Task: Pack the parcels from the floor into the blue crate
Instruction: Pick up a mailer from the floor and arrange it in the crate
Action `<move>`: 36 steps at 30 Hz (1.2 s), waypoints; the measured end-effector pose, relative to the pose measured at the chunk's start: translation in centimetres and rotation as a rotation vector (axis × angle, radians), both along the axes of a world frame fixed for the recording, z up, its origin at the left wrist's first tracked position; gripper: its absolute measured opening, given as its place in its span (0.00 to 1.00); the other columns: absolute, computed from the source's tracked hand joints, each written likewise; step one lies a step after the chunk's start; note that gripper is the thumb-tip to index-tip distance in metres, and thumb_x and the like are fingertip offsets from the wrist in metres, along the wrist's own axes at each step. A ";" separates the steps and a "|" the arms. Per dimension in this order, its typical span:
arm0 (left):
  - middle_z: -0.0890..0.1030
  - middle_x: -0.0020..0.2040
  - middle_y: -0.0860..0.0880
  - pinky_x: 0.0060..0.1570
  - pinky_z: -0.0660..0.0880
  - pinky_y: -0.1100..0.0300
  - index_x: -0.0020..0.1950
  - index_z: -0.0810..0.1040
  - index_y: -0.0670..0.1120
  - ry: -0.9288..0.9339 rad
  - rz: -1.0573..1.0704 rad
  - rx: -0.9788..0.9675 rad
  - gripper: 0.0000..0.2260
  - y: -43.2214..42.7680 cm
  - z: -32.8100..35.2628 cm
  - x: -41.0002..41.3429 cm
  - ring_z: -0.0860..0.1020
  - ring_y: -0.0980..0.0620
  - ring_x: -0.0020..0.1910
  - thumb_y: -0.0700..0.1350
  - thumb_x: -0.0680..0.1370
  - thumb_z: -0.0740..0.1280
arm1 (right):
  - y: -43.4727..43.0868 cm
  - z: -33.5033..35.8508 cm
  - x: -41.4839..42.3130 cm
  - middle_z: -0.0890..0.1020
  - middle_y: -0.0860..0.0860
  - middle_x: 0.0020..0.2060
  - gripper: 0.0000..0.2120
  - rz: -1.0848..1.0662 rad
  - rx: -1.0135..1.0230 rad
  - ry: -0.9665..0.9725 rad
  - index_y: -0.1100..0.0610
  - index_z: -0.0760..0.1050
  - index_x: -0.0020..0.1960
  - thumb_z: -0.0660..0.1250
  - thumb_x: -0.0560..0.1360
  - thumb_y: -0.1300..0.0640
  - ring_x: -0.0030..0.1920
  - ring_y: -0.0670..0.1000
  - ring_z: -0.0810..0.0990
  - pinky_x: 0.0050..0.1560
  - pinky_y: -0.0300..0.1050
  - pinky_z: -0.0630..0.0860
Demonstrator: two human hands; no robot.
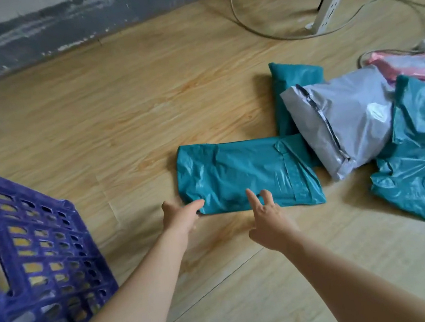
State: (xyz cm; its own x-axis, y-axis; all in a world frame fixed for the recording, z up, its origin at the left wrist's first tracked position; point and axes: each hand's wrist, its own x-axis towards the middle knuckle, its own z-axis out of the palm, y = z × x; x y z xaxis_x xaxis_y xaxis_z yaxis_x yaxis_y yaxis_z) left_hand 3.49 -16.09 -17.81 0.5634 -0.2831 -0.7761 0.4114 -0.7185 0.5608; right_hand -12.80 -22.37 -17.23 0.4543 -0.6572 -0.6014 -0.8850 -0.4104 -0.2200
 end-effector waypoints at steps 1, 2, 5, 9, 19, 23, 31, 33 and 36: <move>0.77 0.47 0.44 0.30 0.75 0.62 0.59 0.67 0.41 0.057 0.009 -0.031 0.22 -0.2 -0.2 0.0 0.76 0.53 0.35 0.45 0.72 0.73 | -0.4 0.1 0.1 0.59 0.56 0.68 0.39 0.007 -0.026 -0.014 0.51 0.43 0.77 0.60 0.73 0.62 0.56 0.59 0.74 0.51 0.46 0.72; 0.77 0.40 0.46 0.25 0.71 0.64 0.56 0.67 0.43 0.088 0.002 -0.044 0.18 -0.4 -0.3 -0.2 0.74 0.55 0.31 0.44 0.73 0.72 | -0.9 0.2 0.2 0.64 0.55 0.65 0.39 0.015 -0.034 -0.019 0.52 0.43 0.77 0.61 0.73 0.61 0.55 0.58 0.75 0.48 0.46 0.71; 0.72 0.34 0.50 0.27 0.67 0.65 0.49 0.70 0.44 0.101 -0.059 -0.069 0.10 -0.8 -0.5 -0.6 0.69 0.56 0.29 0.45 0.75 0.70 | -1.1 0.2 0.4 0.73 0.55 0.56 0.40 0.015 0.025 0.023 0.51 0.43 0.77 0.61 0.72 0.60 0.55 0.56 0.74 0.45 0.46 0.69; 0.75 0.41 0.50 0.38 0.71 0.60 0.42 0.70 0.47 0.066 -0.144 -0.075 0.08 -1.0 -0.4 -0.9 0.73 0.54 0.38 0.44 0.75 0.69 | 0.8 -0.3 0.2 0.75 0.54 0.50 0.41 0.018 0.041 0.046 0.50 0.42 0.77 0.60 0.72 0.62 0.51 0.55 0.74 0.43 0.44 0.67; 0.77 0.42 0.47 0.52 0.75 0.50 0.48 0.72 0.44 0.297 0.117 -0.178 0.04 0.4 2.6 -0.8 0.77 0.47 0.45 0.38 0.76 0.60 | 1.3 1.1 -0.2 0.72 0.52 0.56 0.25 0.018 -0.292 -0.024 0.52 0.61 0.67 0.66 0.73 0.58 0.57 0.53 0.71 0.47 0.44 0.71; 0.77 0.49 0.44 0.51 0.74 0.49 0.57 0.68 0.45 0.352 0.231 -0.279 0.10 1.0 4.9 -0.4 0.77 0.47 0.43 0.38 0.77 0.58 | 1.1 2.6 -0.5 0.68 0.53 0.58 0.20 -0.013 -0.379 -0.032 0.53 0.64 0.64 0.64 0.73 0.60 0.56 0.55 0.72 0.42 0.46 0.68; 0.74 0.59 0.42 0.44 0.78 0.52 0.61 0.65 0.45 0.362 0.175 -0.372 0.12 2.4 9.7 -1.0 0.80 0.44 0.41 0.40 0.77 0.59 | 1.2 5.6 -1.6 0.78 0.53 0.51 0.12 -0.184 -0.461 -0.074 0.55 0.70 0.55 0.54 0.76 0.64 0.48 0.59 0.79 0.39 0.45 0.69; 0.74 0.58 0.44 0.44 0.77 0.53 0.60 0.66 0.45 0.334 0.179 -0.399 0.11 2.9 10.8 -1.2 0.80 0.46 0.40 0.39 0.78 0.59 | 1.4 6.5 -1.6 0.80 0.54 0.50 0.12 -0.214 -0.485 -0.114 0.55 0.71 0.55 0.54 0.75 0.64 0.48 0.60 0.79 0.39 0.46 0.68; 0.77 0.53 0.44 0.45 0.77 0.51 0.52 0.72 0.45 0.275 0.163 -0.414 0.04 4.0 12.8 -1.1 0.79 0.46 0.46 0.43 0.79 0.60 | 1.9 8.4 -1.6 0.81 0.57 0.47 0.10 -0.248 -0.488 -0.193 0.57 0.69 0.53 0.54 0.75 0.65 0.47 0.61 0.79 0.38 0.45 0.65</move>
